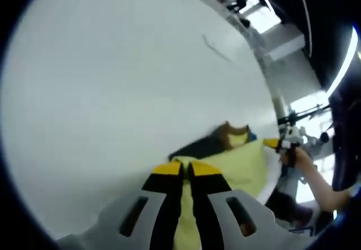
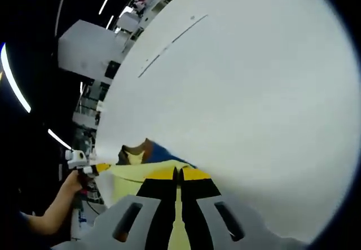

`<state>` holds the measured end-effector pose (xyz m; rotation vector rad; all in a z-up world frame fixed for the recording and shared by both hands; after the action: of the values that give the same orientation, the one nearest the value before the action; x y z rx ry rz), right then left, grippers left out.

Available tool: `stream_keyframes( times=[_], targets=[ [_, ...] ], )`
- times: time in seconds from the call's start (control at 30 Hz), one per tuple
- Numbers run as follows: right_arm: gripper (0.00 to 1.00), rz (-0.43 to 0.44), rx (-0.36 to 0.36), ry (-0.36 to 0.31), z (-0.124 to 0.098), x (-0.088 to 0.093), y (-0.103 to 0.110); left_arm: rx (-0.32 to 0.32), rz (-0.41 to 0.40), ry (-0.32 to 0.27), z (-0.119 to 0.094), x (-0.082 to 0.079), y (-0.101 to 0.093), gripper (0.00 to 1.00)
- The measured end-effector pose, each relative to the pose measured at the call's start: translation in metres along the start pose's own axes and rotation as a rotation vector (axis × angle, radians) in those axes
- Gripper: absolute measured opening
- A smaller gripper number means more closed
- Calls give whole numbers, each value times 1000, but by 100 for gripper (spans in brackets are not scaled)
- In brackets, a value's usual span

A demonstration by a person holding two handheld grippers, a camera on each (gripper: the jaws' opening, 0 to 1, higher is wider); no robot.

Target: Fold the garment on the visible template until the final outline fits inside the template.

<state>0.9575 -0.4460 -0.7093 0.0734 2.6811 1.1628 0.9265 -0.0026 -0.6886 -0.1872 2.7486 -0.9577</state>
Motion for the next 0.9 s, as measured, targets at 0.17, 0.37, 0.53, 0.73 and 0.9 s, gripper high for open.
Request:
stream_keyframes(
  times=[0.17, 0.37, 0.53, 0.73, 0.9],
  targets=[
    [8, 3, -41, -175, 1, -14, 1, 33, -190, -140, -3, -4, 8, 21],
    [66, 74, -78, -390, -8, -28, 3, -71, -175, -209, -15, -3, 18, 49],
    [56, 25, -63, -357, -9, -23, 4, -78, -151, -216, -16, 4, 12, 49],
    [51, -27, -45, -345, -15, -18, 6, -77, -87, -205, -17, 2, 7, 47],
    [48, -97, -38, -339, -19, -14, 11, -69, -71, -222, -18, 17, -9, 47]
  ],
)
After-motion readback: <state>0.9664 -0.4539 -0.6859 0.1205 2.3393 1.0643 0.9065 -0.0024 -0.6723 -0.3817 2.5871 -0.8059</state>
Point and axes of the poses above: the point that each gripper's makers call its tool centre point, and the gripper's own axes: z roughly forward along the fingers, y roughly to its left, x roughly out of its underside, the point moved 9 cm from there along -z, roughly backward along the fingers, and after that the axes turned 9 degrees about y, right-handed, at the moved point
